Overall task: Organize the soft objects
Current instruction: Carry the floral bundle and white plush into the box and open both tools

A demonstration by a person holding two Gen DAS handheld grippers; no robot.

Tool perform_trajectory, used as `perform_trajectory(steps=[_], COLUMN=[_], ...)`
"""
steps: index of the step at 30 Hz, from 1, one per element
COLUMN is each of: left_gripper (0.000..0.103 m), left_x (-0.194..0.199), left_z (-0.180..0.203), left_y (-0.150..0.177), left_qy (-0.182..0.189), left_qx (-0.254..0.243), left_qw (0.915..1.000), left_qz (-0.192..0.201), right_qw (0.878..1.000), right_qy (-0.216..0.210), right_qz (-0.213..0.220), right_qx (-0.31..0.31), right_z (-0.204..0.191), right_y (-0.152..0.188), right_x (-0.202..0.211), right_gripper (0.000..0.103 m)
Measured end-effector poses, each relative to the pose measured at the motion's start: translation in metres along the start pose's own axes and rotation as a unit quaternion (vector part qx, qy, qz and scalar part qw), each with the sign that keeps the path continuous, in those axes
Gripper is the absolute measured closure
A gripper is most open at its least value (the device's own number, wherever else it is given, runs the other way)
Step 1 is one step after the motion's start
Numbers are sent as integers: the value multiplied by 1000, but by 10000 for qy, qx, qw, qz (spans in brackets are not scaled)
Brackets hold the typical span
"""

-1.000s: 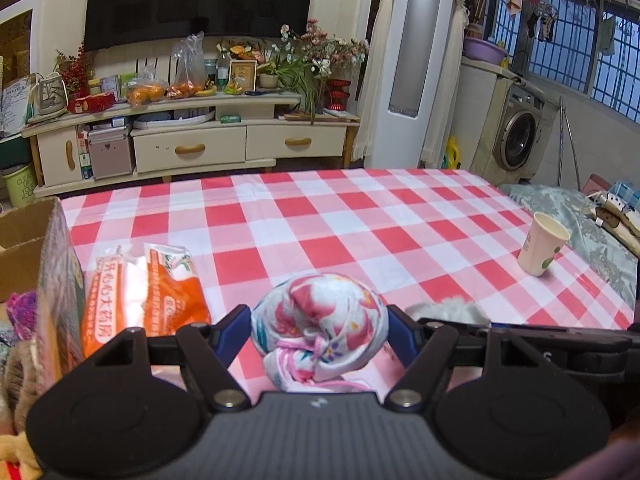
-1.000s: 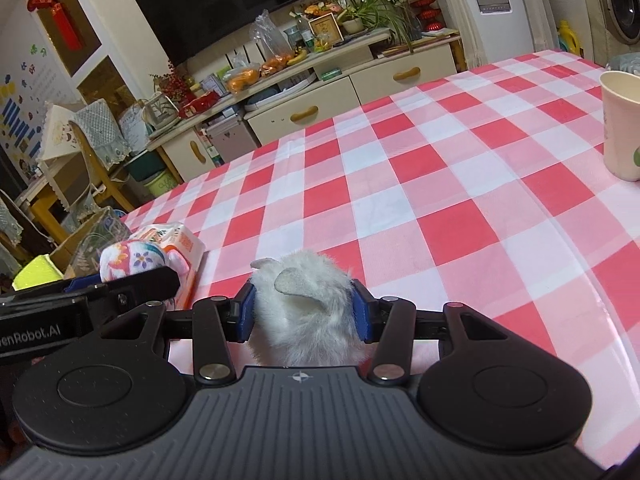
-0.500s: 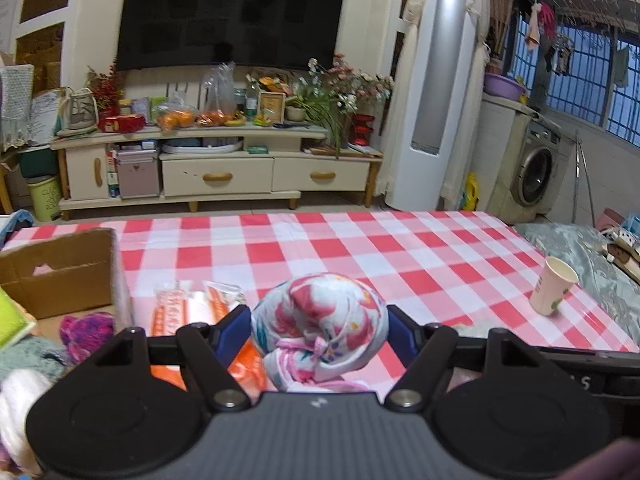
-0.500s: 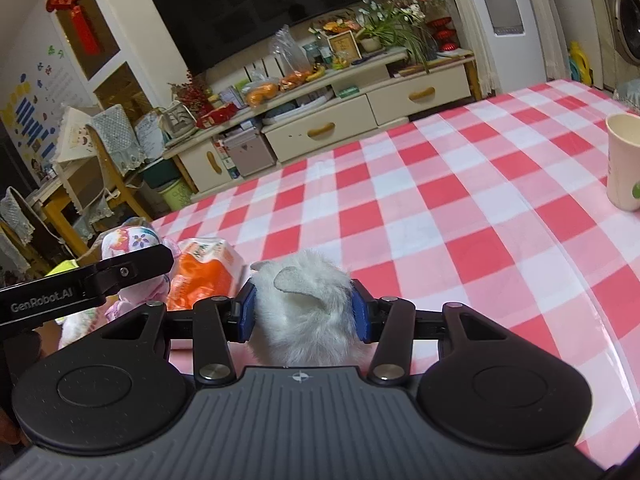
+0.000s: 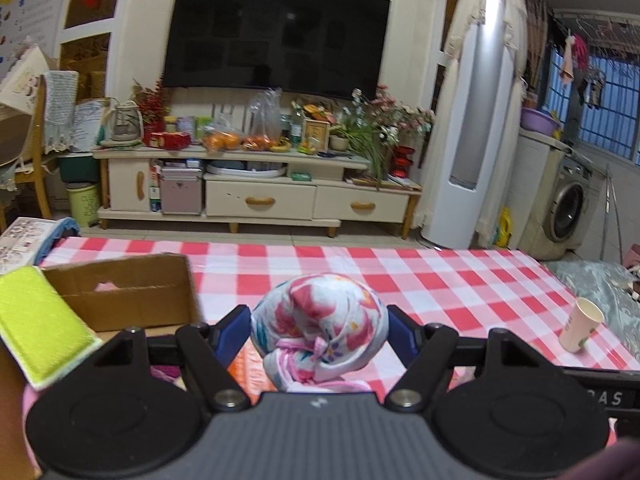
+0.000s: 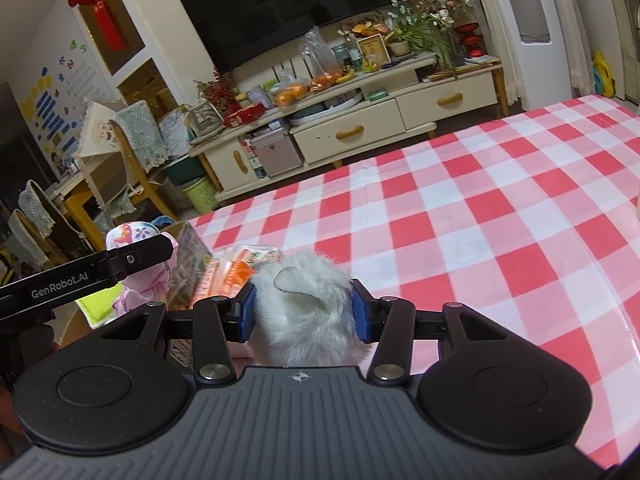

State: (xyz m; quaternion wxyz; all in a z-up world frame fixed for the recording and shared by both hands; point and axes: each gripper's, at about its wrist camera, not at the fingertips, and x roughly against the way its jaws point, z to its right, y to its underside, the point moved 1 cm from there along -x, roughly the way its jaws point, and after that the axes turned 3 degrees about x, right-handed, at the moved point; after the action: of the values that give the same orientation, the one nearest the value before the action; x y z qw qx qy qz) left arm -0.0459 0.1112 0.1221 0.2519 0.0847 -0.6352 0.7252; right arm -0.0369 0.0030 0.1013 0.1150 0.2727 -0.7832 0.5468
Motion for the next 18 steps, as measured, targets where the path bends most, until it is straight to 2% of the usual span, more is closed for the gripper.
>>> perform_trajectory(steps=[18], left_gripper=[31], left_x=[16], left_z=[-64], left_y=[-19], left_qy=[-719], left_qx=[472], left_qw=[9954], left_qz=[419], right_qw=[9959], right_qy=[-852], right_qz=[38], right_qx=[307], right_z=[-80], right_y=[-29], right_x=[-46], right_gripper=[45])
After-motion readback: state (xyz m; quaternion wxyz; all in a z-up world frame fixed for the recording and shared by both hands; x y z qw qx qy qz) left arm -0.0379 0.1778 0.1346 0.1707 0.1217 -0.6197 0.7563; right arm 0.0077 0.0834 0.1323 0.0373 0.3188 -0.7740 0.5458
